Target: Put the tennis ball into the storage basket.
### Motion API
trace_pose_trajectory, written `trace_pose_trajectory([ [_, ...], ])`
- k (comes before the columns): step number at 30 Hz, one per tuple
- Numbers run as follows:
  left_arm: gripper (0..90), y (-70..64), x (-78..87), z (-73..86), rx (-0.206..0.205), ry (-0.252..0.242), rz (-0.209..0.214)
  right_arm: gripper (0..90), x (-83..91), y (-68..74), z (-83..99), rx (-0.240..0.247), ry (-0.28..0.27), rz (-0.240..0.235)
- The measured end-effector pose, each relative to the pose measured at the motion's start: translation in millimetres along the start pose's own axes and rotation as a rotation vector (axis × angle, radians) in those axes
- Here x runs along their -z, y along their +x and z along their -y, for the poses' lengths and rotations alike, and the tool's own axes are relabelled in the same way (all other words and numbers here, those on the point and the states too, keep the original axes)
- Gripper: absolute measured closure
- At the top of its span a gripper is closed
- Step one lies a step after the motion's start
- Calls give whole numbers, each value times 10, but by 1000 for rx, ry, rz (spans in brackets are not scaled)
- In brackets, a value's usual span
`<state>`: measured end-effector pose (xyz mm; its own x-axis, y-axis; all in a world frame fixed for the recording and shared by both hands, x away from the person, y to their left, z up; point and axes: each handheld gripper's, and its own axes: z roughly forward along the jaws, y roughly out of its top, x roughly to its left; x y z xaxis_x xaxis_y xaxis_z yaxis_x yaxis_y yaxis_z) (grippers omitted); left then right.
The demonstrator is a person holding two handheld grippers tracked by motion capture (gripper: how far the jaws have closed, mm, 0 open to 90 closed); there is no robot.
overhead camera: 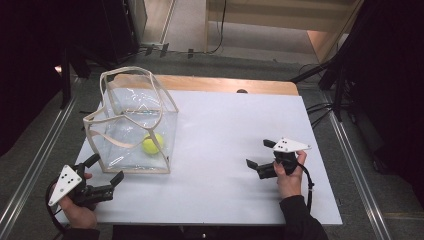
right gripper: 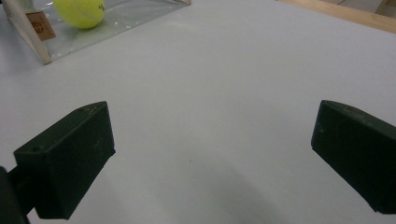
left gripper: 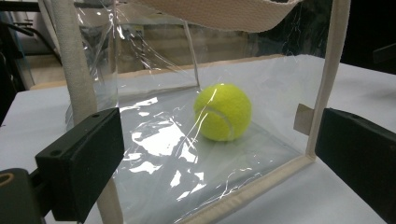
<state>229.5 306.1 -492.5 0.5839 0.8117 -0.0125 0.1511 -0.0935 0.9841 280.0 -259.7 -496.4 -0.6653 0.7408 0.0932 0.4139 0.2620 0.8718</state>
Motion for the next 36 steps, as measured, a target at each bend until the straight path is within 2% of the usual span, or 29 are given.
trace_pose_trajectory([
  [3, 13, -2, 1, -1, -1, 1, -3, 0, 63, -21, 51, 3, 0, 28],
  [23, 13, 1, 2, -1, -4, 5, -3, 0, 552, -174, 376, -56, -38, 104],
  [30, 13, -1, -1, 0, -4, 4, -4, 0, 728, -233, 463, -81, -71, 130],
  [36, 13, 0, -6, -3, -18, 10, 3, 0, 884, -258, 586, -132, -115, 145],
])
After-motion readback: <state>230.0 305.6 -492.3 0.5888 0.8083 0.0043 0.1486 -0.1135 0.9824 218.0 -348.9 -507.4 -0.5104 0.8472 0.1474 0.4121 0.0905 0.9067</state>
